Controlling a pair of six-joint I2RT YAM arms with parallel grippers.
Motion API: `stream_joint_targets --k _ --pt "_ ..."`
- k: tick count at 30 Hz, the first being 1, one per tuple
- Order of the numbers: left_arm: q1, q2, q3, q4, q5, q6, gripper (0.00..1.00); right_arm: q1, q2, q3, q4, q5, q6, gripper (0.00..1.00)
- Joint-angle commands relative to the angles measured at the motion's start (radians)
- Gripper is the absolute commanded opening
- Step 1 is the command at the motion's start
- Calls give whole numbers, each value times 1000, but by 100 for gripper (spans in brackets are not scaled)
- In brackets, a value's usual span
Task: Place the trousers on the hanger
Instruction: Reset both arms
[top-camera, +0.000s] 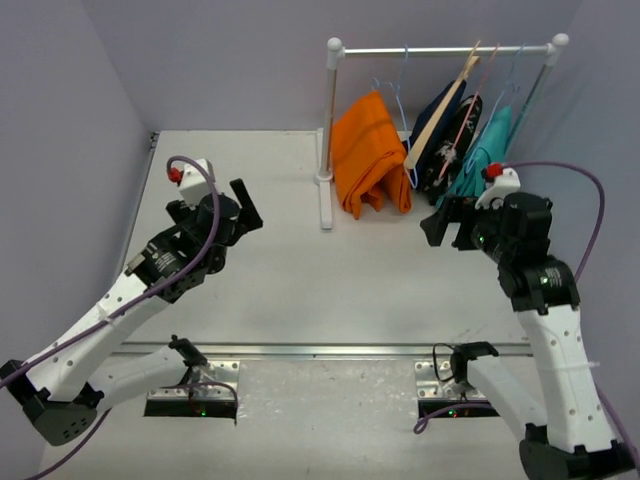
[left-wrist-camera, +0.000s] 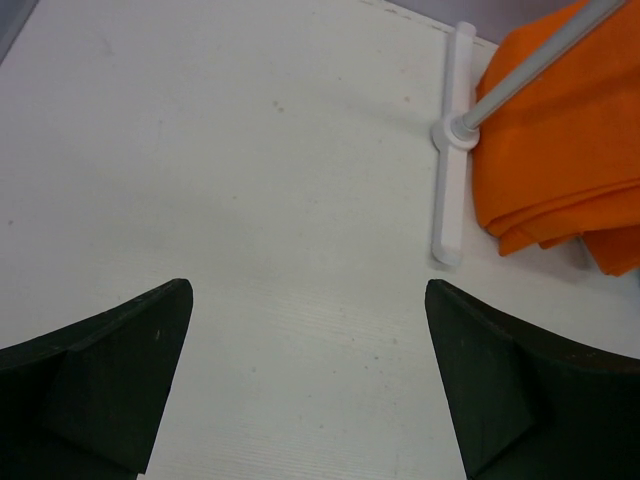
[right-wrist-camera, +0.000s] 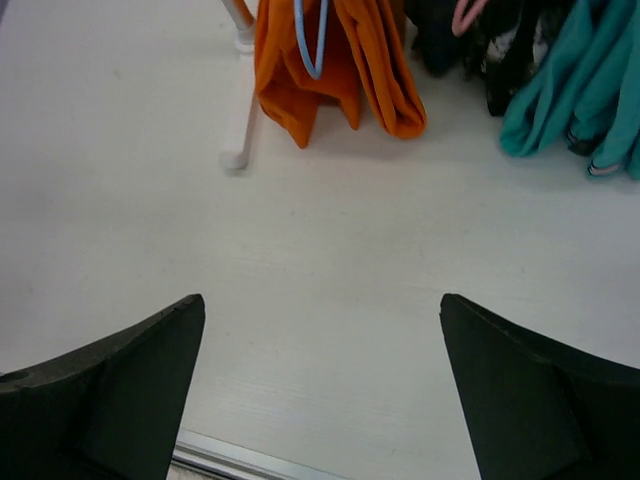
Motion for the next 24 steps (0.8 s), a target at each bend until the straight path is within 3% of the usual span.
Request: stream_joint_targets --k 1,6,10,14,24 --pt "14 -116 -55 -13 -86 73 100 4 -101 -137 6 30 -53 99" --pt "14 -222 -237 9 -133 104 100 3 -126 -220 -58 103 1 99" --pt "14 -304 -358 53 -164 81 100 23 -228 -314 -3 117 -4 99" --pt "29 -352 -362 83 -167 92 100 40 -285 -359 27 99 -31 99" --pt "31 -387 -371 64 -186 78 100 128 -342 -384 25 249 -51 99"
